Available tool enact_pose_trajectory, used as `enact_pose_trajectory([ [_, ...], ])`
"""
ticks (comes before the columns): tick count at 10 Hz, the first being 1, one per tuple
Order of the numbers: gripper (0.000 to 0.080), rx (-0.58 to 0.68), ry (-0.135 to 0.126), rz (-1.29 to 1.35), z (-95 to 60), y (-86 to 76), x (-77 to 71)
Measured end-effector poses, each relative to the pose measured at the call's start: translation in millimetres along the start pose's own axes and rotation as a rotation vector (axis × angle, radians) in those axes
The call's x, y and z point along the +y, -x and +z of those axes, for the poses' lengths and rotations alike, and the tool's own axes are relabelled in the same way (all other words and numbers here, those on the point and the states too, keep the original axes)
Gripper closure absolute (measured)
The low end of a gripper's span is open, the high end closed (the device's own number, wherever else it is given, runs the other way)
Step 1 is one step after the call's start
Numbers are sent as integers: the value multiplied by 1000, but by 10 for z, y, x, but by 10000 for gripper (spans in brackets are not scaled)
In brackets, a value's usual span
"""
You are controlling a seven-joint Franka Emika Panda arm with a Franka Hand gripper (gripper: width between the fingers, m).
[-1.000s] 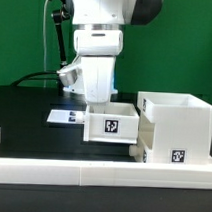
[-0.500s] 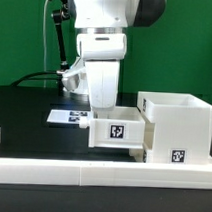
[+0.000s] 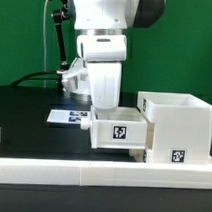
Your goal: Assemble drawer
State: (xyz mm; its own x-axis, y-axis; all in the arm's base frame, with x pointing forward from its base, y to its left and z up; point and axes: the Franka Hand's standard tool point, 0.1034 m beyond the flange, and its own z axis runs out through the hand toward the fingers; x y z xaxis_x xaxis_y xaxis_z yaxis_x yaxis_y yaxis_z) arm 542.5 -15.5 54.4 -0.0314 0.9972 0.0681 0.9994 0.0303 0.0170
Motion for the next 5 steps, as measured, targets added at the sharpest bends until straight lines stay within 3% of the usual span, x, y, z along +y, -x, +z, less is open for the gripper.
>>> enact_pose_trajectory([
  [5,753,-1,-3,-3,6,-3,1],
])
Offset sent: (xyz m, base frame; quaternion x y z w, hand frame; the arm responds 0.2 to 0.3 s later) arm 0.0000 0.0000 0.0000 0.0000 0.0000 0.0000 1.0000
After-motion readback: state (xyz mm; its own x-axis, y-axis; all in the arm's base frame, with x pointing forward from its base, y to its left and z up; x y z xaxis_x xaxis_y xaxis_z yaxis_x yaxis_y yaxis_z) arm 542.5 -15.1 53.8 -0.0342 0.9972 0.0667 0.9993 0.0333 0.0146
